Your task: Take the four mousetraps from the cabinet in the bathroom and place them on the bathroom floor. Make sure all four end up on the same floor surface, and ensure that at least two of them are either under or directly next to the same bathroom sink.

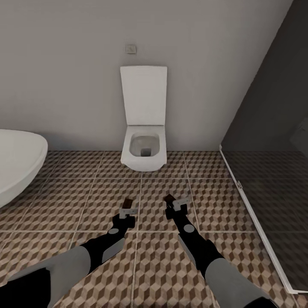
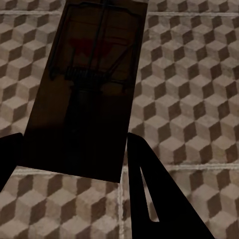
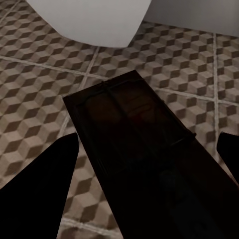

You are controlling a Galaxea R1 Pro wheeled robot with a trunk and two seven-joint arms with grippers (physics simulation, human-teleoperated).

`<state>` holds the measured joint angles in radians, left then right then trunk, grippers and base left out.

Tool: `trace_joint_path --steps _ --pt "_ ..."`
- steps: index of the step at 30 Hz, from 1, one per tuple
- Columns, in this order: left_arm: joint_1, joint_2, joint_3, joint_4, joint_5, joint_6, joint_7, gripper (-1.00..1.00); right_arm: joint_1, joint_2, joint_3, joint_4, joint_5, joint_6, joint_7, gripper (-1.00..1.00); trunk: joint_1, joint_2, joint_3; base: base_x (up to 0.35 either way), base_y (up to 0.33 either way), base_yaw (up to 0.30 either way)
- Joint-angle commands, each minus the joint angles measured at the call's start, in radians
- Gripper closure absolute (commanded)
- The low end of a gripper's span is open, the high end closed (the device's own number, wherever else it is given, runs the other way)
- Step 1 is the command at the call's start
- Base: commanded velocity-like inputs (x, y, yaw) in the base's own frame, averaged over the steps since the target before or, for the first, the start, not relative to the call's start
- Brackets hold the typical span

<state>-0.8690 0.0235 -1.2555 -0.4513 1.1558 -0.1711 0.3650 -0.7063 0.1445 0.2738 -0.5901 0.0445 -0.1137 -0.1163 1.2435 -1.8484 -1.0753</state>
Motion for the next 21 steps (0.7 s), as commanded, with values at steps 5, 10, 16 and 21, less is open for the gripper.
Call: trace_joint_path --steps 5,10,16,21 --pt "-0.001 0.001 -0.008 -0.002 0.005 -0.004 0.01 1.0 -0.001 0.0 0.004 0.001 0.005 -0.002 -0.009 1.0 0.019 -0.036 -0.023 0.0 0.0 0.0" --pt "-0.001 0.001 -0.008 -0.002 0.005 -0.004 0.009 1.0 -0.001 0.0 0.004 0.001 0.005 -0.002 -0.009 1.0 0.038 -0.071 -0.046 0.0 0.0 0.0" --pt "-0.001 0.001 -0.008 -0.002 0.005 -0.004 0.009 1.0 -0.001 0.0 0.004 0.001 0.005 -0.001 -0.009 1.0 0.061 -0.113 -0.073 0.0 0.0 0.0" --pt "-0.001 0.001 -0.008 -0.003 0.005 -0.004 0.009 1.0 -0.001 0.0 0.004 0.001 0.005 -0.001 -0.008 1.0 0.08 -0.148 -0.096 0.0 0.0 0.0"
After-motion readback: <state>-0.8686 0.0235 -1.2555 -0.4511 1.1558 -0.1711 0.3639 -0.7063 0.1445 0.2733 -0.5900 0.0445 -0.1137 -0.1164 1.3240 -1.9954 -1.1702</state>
